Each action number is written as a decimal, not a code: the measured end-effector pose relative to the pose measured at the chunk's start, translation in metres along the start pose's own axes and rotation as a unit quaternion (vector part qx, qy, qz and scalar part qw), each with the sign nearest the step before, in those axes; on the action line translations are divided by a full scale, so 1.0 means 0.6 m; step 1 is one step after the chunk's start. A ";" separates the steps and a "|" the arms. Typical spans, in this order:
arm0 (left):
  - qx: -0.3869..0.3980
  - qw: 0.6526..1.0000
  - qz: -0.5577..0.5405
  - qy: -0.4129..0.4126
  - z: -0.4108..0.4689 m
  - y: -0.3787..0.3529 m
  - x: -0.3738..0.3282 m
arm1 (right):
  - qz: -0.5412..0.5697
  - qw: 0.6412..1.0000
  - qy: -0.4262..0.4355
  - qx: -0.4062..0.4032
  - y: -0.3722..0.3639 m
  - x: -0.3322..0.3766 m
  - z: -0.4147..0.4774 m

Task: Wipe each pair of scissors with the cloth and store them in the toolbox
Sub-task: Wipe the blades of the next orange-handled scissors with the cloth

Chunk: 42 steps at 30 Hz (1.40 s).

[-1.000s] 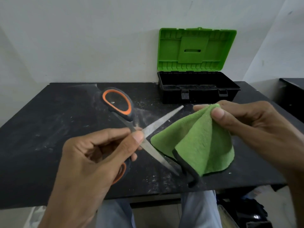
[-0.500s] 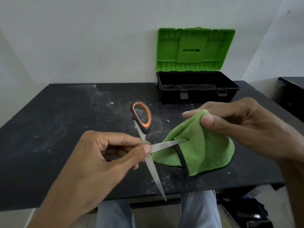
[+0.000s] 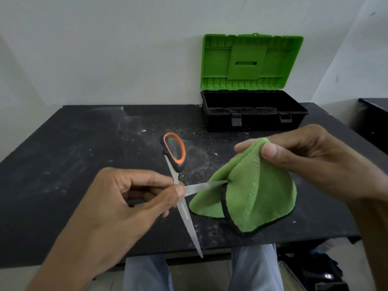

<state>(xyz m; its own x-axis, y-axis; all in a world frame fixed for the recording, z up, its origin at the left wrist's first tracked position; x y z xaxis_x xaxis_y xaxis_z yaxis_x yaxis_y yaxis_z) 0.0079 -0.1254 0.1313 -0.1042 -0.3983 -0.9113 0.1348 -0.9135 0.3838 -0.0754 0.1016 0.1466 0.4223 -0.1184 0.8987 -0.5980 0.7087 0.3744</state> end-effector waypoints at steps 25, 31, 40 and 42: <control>-0.070 0.989 0.078 -0.103 -0.008 0.048 -0.005 | -0.081 0.987 0.066 -0.118 -0.012 -0.001 0.001; -0.084 0.985 0.100 -0.112 -0.004 0.055 -0.019 | -0.295 0.941 0.129 -0.109 0.008 0.045 0.006; -0.055 0.989 0.083 -0.111 0.001 0.028 -0.024 | -0.236 0.958 0.091 -0.137 0.029 0.028 0.004; -0.055 0.989 0.080 -0.108 0.002 0.029 -0.023 | -0.222 0.963 0.086 -0.126 0.030 0.021 0.003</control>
<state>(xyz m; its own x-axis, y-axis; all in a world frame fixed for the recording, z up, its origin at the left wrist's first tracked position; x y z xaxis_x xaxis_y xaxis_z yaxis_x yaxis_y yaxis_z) 0.0107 -0.1357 0.1507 -0.2797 -0.5566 -0.7823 0.2710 -0.8275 0.4918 -0.0817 0.1116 0.1652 0.7177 -0.3466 0.6039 -0.1576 0.7639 0.6258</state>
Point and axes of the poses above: each hand's wrist, its own z-axis towards the middle knuckle, its own y-axis out of the back of the hand, x = y × z, the point moved 7 cm from there along z, towards the middle knuckle, and after that the axes turned 5 degrees about z, right-handed, at the moved point
